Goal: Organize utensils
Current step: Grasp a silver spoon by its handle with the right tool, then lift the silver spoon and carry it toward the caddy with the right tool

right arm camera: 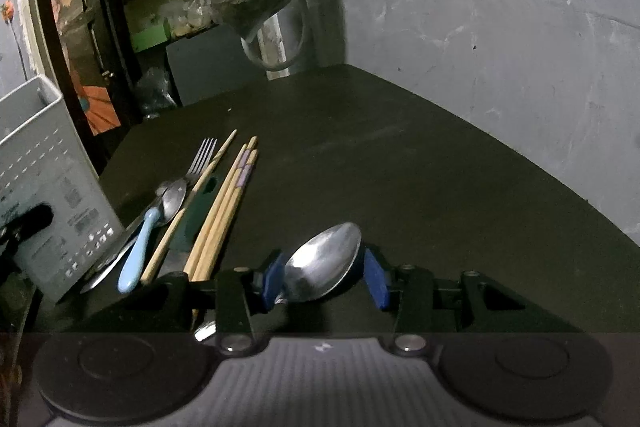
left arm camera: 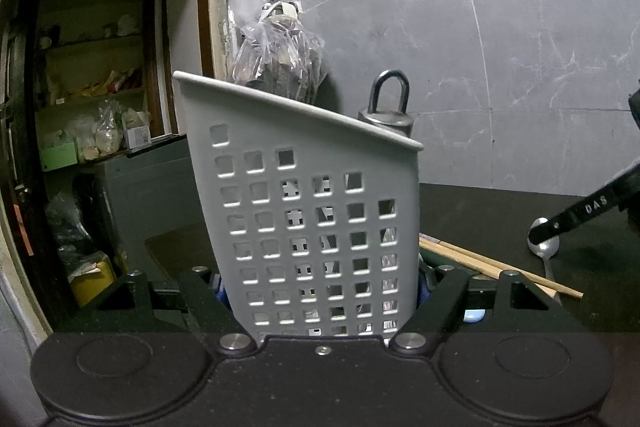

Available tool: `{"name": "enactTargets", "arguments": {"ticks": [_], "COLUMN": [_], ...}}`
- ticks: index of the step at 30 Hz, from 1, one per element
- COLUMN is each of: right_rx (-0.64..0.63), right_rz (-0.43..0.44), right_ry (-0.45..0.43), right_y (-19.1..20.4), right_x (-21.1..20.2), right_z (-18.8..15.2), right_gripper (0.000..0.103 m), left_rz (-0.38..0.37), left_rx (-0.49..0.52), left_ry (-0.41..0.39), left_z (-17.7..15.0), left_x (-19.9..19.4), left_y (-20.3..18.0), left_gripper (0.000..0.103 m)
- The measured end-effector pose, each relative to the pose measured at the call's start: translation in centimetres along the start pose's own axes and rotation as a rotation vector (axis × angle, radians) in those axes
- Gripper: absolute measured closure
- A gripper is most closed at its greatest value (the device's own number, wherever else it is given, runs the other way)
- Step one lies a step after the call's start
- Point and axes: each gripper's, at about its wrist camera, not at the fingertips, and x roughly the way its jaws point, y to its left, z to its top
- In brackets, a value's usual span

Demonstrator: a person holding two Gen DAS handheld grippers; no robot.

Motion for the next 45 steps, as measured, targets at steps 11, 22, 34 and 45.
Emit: {"name": "enactTargets", "arguments": {"ticks": [11,22,34,45], "right_rx": [0.06,0.183,0.199,-0.182], "right_rz": [0.162,0.221,0.176,-0.004], "right_ry": [0.009,0.019,-0.188,-0.451], "right_y": [-2.4,-3.7,-1.9,6.3], "right_x": [0.8,0.8,-3.4,-8.7], "right_z": [0.7,0.0,1.0,1.6], "right_gripper": [0.068,0.092,0.101,0.101], "left_rz": [0.0,0.0,0.0,0.0], "left_rx": [-0.001,0.001,0.0,0.0], "left_ry": [0.0,0.001,-0.001,0.0], "left_z": [0.0,0.0,0.0,0.0], "left_x": [0.0,0.0,0.0,0.0], "left_y": [0.0,0.0,0.0,0.0], "left_gripper": [0.025,0.025,0.025,0.025]}}
